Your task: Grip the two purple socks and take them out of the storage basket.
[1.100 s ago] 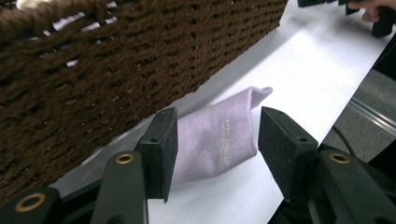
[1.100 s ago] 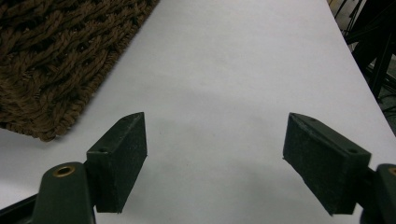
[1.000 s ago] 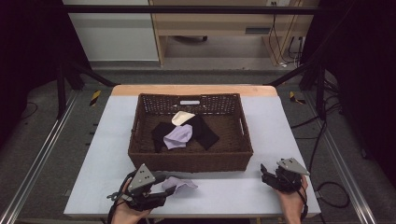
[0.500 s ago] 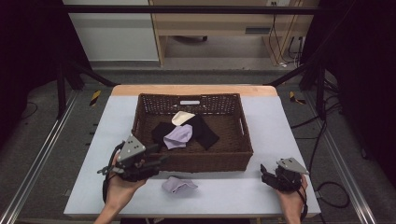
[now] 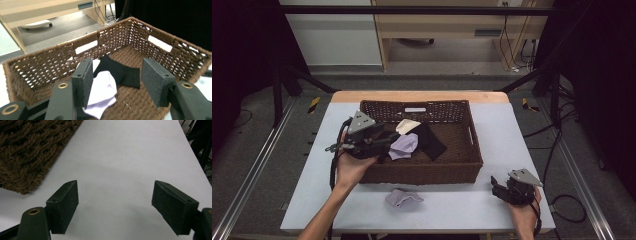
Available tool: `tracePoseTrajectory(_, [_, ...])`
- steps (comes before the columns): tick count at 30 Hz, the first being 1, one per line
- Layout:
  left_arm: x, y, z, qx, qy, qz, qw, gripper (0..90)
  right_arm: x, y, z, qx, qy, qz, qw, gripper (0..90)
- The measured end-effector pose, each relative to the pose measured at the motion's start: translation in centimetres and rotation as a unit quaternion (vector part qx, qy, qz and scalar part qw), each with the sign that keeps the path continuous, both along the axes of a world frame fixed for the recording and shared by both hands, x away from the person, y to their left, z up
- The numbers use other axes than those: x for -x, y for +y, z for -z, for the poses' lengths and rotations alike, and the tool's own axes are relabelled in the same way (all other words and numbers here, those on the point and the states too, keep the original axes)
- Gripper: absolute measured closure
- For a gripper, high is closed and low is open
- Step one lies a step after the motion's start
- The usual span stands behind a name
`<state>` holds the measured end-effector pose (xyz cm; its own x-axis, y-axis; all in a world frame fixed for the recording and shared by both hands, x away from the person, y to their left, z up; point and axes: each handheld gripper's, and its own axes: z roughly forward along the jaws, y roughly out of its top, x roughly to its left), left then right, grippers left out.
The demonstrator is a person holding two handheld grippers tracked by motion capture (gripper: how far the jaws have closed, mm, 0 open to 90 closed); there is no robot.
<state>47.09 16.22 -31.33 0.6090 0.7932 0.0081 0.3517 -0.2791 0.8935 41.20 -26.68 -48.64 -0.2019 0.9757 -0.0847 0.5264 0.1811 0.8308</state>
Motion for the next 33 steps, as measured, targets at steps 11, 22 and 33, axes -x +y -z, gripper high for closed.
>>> tracePoseTrajectory(11, [-4.7, -3.0, 0.3, -0.028, 0.003, -0.022, 0.9993, 41.6, 0.0, 0.0, 0.0, -0.001, -0.001, -0.005, 1.0, 21.6])
tracePoseTrajectory(22, [-9.0, -4.4, 4.2, -0.076, 0.057, -0.034, 0.9949, 43.0, -0.1, 0.0, 0.0, 0.0, 0.004, -0.007, 1.0, 21.3])
tracePoseTrajectory(33, [-11.0, -4.7, 7.2, -0.116, 0.131, -0.033, 0.984, 42.5, -0.1, 0.2, 0.1, 0.007, 0.008, -0.01, 0.9999, 20.7])
